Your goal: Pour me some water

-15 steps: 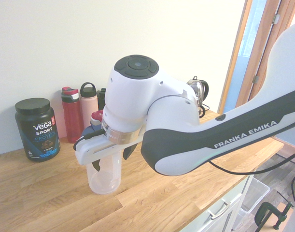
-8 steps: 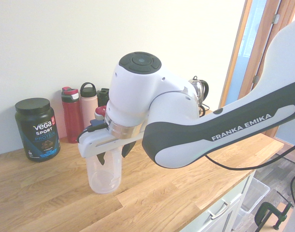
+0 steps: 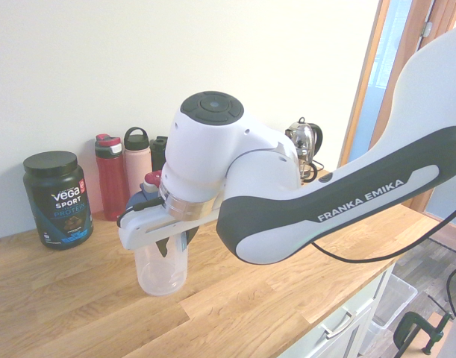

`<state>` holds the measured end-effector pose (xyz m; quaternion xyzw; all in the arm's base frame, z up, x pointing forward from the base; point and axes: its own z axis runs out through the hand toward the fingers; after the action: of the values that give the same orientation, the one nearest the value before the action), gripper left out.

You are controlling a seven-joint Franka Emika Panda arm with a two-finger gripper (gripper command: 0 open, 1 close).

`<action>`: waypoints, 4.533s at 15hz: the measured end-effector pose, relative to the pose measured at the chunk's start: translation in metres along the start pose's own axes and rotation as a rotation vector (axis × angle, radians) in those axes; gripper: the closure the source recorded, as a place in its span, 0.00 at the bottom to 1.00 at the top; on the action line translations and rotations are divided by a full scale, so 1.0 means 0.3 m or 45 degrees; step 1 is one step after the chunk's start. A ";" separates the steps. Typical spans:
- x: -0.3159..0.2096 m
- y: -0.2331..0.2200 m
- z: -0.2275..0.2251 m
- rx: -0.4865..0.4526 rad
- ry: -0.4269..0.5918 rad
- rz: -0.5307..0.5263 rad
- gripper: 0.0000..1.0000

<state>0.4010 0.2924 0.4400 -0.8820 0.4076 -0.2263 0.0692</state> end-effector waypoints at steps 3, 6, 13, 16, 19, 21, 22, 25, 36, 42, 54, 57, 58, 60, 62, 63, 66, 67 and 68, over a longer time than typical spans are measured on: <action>0.008 0.000 -0.002 0.002 -0.001 0.007 1.00; 0.013 0.000 -0.002 0.002 -0.001 0.012 1.00; 0.045 0.116 -0.212 0.025 0.004 -0.067 1.00; 0.136 0.268 -0.376 -0.054 -0.021 -0.205 1.00; 0.328 0.471 -0.461 -0.062 -0.088 -0.340 1.00; 0.452 0.614 -0.487 -0.018 -0.140 -0.402 1.00; 0.506 0.694 -0.490 -0.010 -0.159 -0.432 1.00; 0.640 0.902 -0.481 0.006 -0.195 -0.543 1.00; 1.013 1.220 -0.504 -0.156 -0.223 -0.617 1.00; 1.282 0.970 -0.471 -0.445 -0.286 -0.611 1.00; 1.344 0.685 -0.157 -0.866 -0.561 -0.501 1.00; 1.313 0.663 -0.134 -0.949 -0.601 -0.503 1.00; 1.298 0.658 -0.129 -0.977 -0.620 -0.502 1.00; 1.283 0.644 -0.123 -1.032 -0.642 -0.502 1.00; 1.277 0.614 -0.107 -1.048 -0.646 -0.506 1.00; 1.277 0.599 -0.097 -1.053 -0.648 -0.510 1.00; 1.272 0.566 -0.094 -1.078 -0.651 -0.510 1.00; 1.267 0.558 -0.095 -1.084 -0.653 -0.509 1.00; 1.262 0.553 -0.090 -1.089 -0.655 -0.511 1.00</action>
<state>0.4887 -0.0990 0.5429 -0.9190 0.2567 0.1746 -0.2430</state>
